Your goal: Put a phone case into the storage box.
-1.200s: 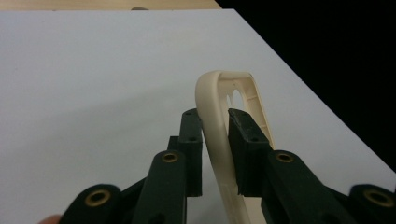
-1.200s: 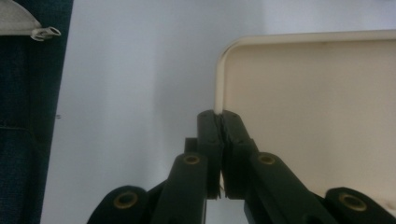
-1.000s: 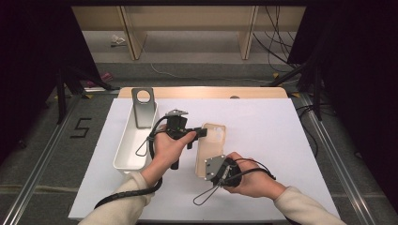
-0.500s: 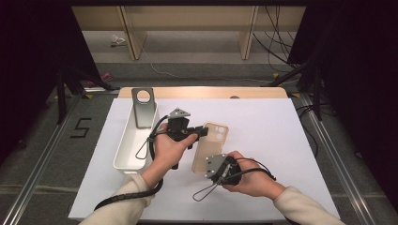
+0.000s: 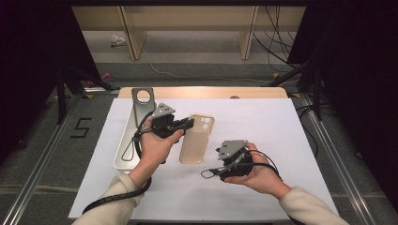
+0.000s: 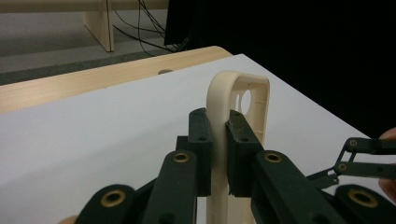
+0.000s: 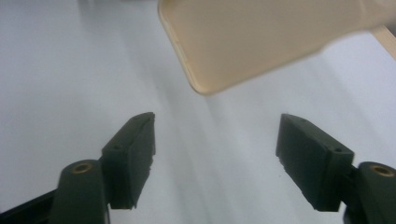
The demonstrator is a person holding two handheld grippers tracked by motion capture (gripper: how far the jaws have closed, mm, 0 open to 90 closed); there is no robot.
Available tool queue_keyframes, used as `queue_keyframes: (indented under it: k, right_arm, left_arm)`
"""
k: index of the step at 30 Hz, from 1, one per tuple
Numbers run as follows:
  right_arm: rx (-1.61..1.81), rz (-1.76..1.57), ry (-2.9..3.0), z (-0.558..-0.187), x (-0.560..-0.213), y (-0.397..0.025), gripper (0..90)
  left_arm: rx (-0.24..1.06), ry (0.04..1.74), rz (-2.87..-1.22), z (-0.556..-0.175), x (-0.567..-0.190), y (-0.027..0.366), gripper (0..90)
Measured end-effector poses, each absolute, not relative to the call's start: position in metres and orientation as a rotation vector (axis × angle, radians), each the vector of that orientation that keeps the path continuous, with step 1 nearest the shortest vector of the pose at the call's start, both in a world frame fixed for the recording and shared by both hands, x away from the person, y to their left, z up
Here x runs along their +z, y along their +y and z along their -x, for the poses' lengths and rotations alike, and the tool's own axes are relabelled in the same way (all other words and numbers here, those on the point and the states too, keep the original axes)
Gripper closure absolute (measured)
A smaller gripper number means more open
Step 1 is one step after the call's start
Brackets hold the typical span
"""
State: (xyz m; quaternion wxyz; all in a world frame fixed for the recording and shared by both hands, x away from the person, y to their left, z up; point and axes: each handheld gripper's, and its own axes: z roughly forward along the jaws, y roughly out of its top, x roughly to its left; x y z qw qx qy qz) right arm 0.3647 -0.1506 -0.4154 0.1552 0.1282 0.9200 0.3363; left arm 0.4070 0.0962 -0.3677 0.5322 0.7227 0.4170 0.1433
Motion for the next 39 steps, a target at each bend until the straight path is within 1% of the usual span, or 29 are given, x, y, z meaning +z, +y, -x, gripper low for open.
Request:
queue_keyframes:
  k: [5, 14, 28, 39]
  right_arm:
    - [1.018, -0.453, 2.617, -0.368, -0.415, -0.161, 23.8]
    - [1.127, -0.604, 2.544, -0.371, -0.411, -0.181, 19.9]
    - [1.226, -0.746, 2.445, -0.37, -0.409, -0.211, 19.8]
    - [1.237, -0.792, 2.408, -0.37, -0.409, -0.222, 19.4]
  left_arm:
    - [0.362, 0.994, -1.687, -0.405, -0.363, 0.107, 82.1]
    - [0.387, 0.969, -1.64, -0.403, -0.351, 0.123, 82.1]
    - [0.417, 0.957, -1.601, -0.403, -0.338, 0.139, 82.0]
    - [0.447, 0.953, -1.595, -0.403, -0.331, 0.151, 82.0]
